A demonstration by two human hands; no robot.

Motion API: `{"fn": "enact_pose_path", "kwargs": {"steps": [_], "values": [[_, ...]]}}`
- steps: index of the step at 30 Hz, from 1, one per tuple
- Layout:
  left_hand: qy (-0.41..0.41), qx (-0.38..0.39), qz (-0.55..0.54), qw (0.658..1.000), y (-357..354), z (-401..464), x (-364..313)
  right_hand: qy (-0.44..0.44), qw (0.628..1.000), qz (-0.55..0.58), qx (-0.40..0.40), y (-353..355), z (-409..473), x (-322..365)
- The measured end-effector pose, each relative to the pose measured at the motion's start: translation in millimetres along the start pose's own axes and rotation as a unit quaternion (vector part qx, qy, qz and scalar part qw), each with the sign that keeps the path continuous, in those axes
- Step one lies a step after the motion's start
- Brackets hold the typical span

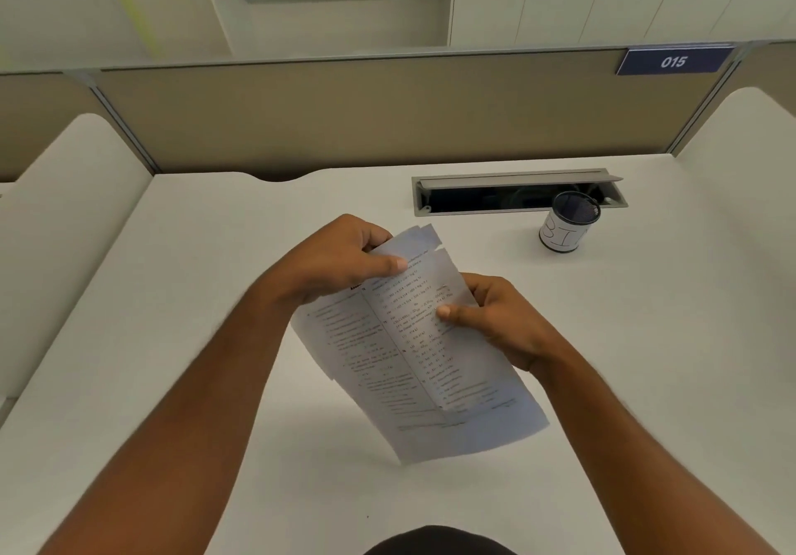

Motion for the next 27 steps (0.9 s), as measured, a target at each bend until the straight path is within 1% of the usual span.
{"fn": "enact_pose_path", "kwargs": {"steps": [2, 3, 4, 5, 6, 7, 8, 9, 10, 11, 12, 13, 15, 19, 21, 23, 25, 27], "values": [[0.000, -0.008, -0.005, 1.000, -5.3, 1.4, 4.1, -0.005, 1.000, -0.004, 0.008, 3.1, 2.6, -4.3], [0.001, -0.013, -0.002, 1.000, -7.4, 1.7, 7.5, -0.003, 1.000, 0.003, 0.001, 8.0, 4.1, -7.5], [0.004, -0.022, 0.000, 1.000, -8.5, 1.1, 11.4, 0.003, 0.999, 0.020, -0.025, 16.9, 6.1, -11.8], [0.009, -0.035, -0.002, 0.999, -7.9, 0.0, 16.3, 0.010, 0.996, 0.050, -0.068, 29.0, 8.6, -17.9], [0.015, -0.050, -0.006, 0.999, -6.4, -1.0, 21.5, 0.013, 0.988, 0.081, -0.129, 44.2, 10.7, -26.9], [0.020, -0.066, -0.010, 0.998, -4.7, -1.9, 26.4, 0.006, 0.975, 0.088, -0.203, 60.4, 11.4, -38.6], [0.024, -0.083, -0.012, 0.996, -3.0, -2.8, 31.3, -0.016, 0.958, 0.054, -0.280, 76.4, 10.4, -53.4], [0.027, -0.100, -0.012, 0.995, -1.8, -3.3, 36.1, -0.052, 0.938, -0.018, -0.343, 90.7, 7.8, -70.4], [0.031, -0.119, -0.013, 0.992, -1.3, -3.9, 40.6, -0.099, 0.914, -0.109, -0.379, 101.2, 4.5, -88.4], [0.036, -0.137, -0.018, 0.990, -1.4, -4.5, 45.0, -0.145, 0.889, -0.195, -0.388, 107.1, 0.4, -105.9], [0.040, -0.153, -0.030, 0.987, -2.3, -4.9, 49.3, -0.182, 0.870, -0.256, -0.380, 109.2, -3.2, -122.5], [0.044, -0.169, -0.048, 0.983, -3.8, -5.2, 53.5, -0.204, 0.860, -0.293, -0.366, 108.2, -6.0, -136.7], [0.054, -0.201, -0.090, 0.974, -7.2, -5.8, 61.8, -0.218, 0.852, -0.335, -0.337, 100.9, -9.8, -154.5], [0.091, -0.258, -0.183, 0.944, -17.6, -7.4, 75.4, -0.192, 0.844, -0.399, -0.303, 88.2, -8.8, -163.7], [0.111, -0.291, -0.239, 0.920, -24.9, -8.9, 82.6, -0.188, 0.842, -0.407, -0.299, 86.5, -6.0, -162.7], [0.135, -0.312, -0.323, 0.883, -34.2, -10.1, 90.7, -0.201, 0.844, -0.397, -0.298, 89.6, -2.1, -162.0], [0.162, -0.313, -0.392, 0.850, -45.8, -11.1, 99.0, -0.228, 0.859, -0.340, -0.308, 93.8, -0.7, -161.1], [0.189, -0.301, -0.431, 0.829, -57.0, -11.0, 107.0, -0.238, 0.883, -0.237, -0.327, 93.9, -1.1, -157.0]]}}
Point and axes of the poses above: each hand's wrist, its own z-axis towards the middle knuckle, its own y-axis out of the back of the hand, x = y × z, the point moved 4 cm from there along z, towards the middle knuckle, and after that the axes turned 1 degree about -x, right-handed, at the moved point
